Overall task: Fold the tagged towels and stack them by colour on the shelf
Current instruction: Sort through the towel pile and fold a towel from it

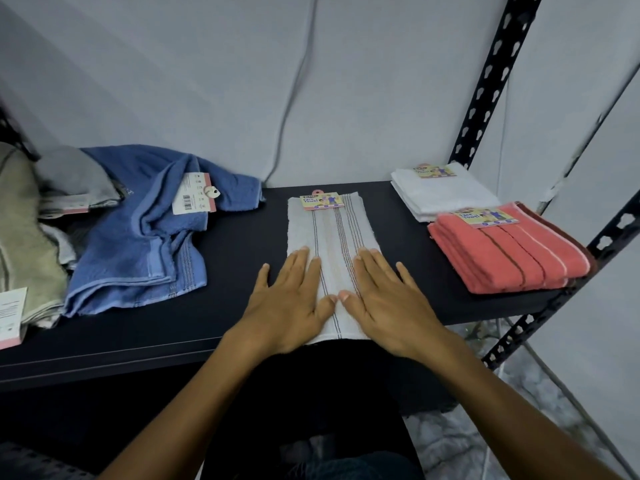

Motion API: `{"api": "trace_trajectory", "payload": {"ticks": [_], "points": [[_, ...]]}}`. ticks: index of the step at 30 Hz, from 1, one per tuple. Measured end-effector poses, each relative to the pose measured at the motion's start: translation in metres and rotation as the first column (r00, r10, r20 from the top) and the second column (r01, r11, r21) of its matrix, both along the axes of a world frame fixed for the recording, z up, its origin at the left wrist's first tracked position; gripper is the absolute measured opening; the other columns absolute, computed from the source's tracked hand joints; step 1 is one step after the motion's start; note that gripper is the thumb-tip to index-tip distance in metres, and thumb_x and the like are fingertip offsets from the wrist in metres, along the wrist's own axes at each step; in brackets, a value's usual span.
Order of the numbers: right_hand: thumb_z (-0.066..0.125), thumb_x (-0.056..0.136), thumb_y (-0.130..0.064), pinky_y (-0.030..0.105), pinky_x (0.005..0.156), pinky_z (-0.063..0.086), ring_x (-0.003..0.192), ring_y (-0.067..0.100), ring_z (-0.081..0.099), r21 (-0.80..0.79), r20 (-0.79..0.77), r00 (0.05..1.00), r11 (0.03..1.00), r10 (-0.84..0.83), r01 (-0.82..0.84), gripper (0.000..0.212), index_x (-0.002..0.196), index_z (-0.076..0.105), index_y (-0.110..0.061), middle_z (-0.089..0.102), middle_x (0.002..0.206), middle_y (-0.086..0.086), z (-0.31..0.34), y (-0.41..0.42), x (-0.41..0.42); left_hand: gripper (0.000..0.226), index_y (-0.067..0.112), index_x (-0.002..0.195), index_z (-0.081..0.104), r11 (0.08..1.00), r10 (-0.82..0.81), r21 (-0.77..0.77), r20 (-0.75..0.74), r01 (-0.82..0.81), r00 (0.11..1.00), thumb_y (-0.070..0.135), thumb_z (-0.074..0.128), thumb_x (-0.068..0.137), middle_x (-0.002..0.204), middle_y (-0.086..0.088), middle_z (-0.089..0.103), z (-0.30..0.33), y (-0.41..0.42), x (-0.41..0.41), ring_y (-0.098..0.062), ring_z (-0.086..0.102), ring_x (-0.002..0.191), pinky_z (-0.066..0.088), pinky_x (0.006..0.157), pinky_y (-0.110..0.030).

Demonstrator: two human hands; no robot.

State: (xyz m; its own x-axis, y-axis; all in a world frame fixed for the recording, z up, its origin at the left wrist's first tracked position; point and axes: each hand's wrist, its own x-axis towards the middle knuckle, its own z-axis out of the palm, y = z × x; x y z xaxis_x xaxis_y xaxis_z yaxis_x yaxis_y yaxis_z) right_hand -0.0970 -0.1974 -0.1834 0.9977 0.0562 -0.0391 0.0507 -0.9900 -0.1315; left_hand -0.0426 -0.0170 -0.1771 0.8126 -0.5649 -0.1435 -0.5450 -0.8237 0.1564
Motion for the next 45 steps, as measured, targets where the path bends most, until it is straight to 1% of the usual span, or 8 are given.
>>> {"api": "trace_trajectory", "payload": {"ticks": [4,7,10,13,22,28,34,45], "points": [[0.024,0.103,-0.047,0.045,0.11,0.033,0.12,0.016,0.051,0.149,0.054,0.998,0.989,0.011,-0.019,0.044,0.114,0.057,-0.021,0.058,0.124,-0.01,0.02,-0.014,0.014,0.061,0.02,0.155,0.017,0.989,-0.027,-0.142,0.074,0.037,0.997,0.05,0.019,0.102,0.163,0.002,0.007,0.003,0.007,0.003,-0.011,0.001,0.149,0.005,0.12,-0.047],[0.036,0.101,-0.028,0.035,0.065,0.041,0.068,0.022,0.053,0.284,0.349,0.931,0.959,-0.105,0.002,0.033,0.071,0.045,-0.019,0.05,0.07,-0.006,0.028,-0.015,0.037,0.042,0.019,0.137,0.046,0.934,0.077,-0.357,0.158,-0.016,0.985,0.039,0.031,0.103,0.148,0.001,0.033,0.012,0.006,0.018,-0.017,0.023,0.141,0.024,0.105,-0.043],[0.034,0.103,-0.029,0.043,0.095,0.043,0.11,0.024,0.052,0.181,0.266,0.962,0.977,0.06,-0.111,0.029,0.106,0.056,-0.01,0.055,0.116,0.005,0.022,-0.004,0.058,0.057,0.013,0.155,0.015,0.973,0.06,-0.229,0.089,-0.038,0.994,0.038,0.026,0.105,0.165,-0.002,-0.003,0.014,-0.005,0.033,-0.016,-0.006,0.151,0.005,0.119,-0.053],[0.02,0.105,-0.042,0.044,0.123,0.008,0.151,0.018,0.007,0.068,0.017,0.999,0.997,0.036,-0.037,0.059,0.153,0.019,-0.007,0.011,0.163,0.007,0.009,-0.001,0.059,0.064,0.014,0.156,-0.007,0.997,0.016,-0.072,-0.017,-0.017,1.0,0.045,0.014,0.105,0.164,0.001,-0.016,0.005,-0.01,0.04,-0.012,-0.015,0.15,-0.007,0.121,-0.052],[0.013,0.1,-0.058,0.047,0.122,-0.006,0.149,0.014,-0.017,0.056,-0.077,0.991,0.992,-0.11,0.114,0.077,0.155,-0.007,-0.008,-0.015,0.163,0.003,0.009,0.0,0.052,0.066,0.014,0.157,-0.006,0.997,0.035,-0.067,0.022,-0.033,0.999,0.047,0.013,0.103,0.164,-0.001,-0.014,0.0,-0.008,0.038,-0.012,-0.014,0.15,-0.006,0.122,-0.046],[0.039,0.101,-0.044,0.038,0.086,0.044,0.093,0.024,0.056,0.137,0.178,0.976,0.985,-0.126,0.102,0.039,0.091,0.058,-0.012,0.058,0.1,0.003,0.037,-0.009,0.09,0.04,0.025,0.123,0.054,0.933,0.139,-0.346,0.086,-0.101,0.986,0.051,0.036,0.099,0.136,0.001,0.046,0.02,-0.011,0.07,-0.021,0.034,0.133,0.03,0.102,-0.048],[0.033,0.103,-0.036,0.048,0.114,0.024,0.144,0.024,0.023,0.113,0.127,0.991,0.994,-0.03,0.016,0.054,0.146,0.032,-0.004,0.027,0.157,0.01,0.018,-0.013,0.154,0.068,0.015,0.157,0.004,0.968,0.083,-0.244,0.056,-0.067,0.995,0.05,0.026,0.103,0.165,-0.001,-0.003,0.011,-0.038,0.13,-0.015,-0.006,0.151,0.004,0.12,-0.057],[0.024,0.102,-0.047,0.05,0.121,0.0,0.151,0.013,-0.005,0.133,0.012,0.998,0.99,-0.057,0.054,0.069,0.157,-0.001,-0.013,-0.003,0.165,-0.002,0.002,-0.026,0.179,0.073,0.015,0.156,-0.006,0.992,0.11,-0.067,0.023,-0.108,0.994,0.057,0.012,0.1,0.164,-0.002,-0.013,-0.004,-0.038,0.153,-0.014,-0.016,0.15,-0.008,0.118,-0.058]]}}
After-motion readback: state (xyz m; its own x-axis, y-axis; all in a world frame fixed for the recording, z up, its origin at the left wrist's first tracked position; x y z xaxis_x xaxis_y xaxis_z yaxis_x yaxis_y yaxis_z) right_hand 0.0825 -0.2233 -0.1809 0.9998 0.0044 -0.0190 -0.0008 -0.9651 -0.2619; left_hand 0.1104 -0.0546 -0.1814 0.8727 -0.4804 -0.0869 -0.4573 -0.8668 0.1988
